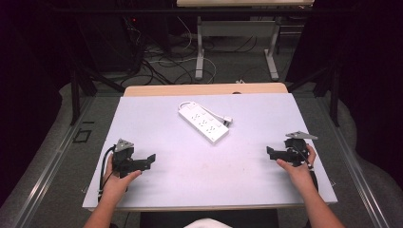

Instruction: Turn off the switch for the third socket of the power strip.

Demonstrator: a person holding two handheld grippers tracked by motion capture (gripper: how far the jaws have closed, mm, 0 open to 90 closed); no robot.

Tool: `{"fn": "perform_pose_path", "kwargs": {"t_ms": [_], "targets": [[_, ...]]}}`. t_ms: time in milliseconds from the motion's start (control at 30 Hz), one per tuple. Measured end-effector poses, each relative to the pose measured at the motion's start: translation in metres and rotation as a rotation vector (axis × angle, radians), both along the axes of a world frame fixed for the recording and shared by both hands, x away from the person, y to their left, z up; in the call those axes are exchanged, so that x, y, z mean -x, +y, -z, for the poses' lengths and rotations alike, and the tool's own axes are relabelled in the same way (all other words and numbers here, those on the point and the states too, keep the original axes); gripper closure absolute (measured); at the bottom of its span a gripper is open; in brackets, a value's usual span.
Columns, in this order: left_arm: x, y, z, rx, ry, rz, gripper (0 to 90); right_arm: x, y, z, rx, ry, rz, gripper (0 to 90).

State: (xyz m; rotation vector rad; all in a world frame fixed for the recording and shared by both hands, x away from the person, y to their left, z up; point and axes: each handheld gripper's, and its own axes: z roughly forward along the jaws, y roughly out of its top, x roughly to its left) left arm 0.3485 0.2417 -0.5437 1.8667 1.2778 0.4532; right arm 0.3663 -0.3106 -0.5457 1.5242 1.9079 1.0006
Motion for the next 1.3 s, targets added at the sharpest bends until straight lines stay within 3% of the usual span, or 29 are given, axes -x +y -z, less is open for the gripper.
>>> {"fn": "perform_pose_path", "kwargs": {"t_ms": [167, 433, 600, 900, 1300], "targets": [[0.002, -0.001, -0.002, -0.006, -0.017, -0.005, 1.9, 0.012, 0.003, -0.008, -0.015, -0.021, -0.022, 3.3], [0.004, 0.001, -0.006, -0.019, -0.015, -0.017, 1.9, 0.015, 0.01, -0.018, -0.014, -0.041, -0.028, 3.5], [0.007, 0.004, -0.008, 0.017, -0.015, -0.017, 1.9, 0.013, 0.014, -0.024, -0.001, -0.019, -0.041, 3.7], [0.007, 0.002, -0.008, 0.025, -0.044, -0.016, 2.2, 0.012, 0.019, -0.031, 0.004, 0.0, -0.062, 3.7], [0.008, 0.0, -0.008, 0.027, -0.031, -0.014, 3.9, 0.004, 0.025, -0.05, 0.019, 0.04, -0.118, 3.7]]}}
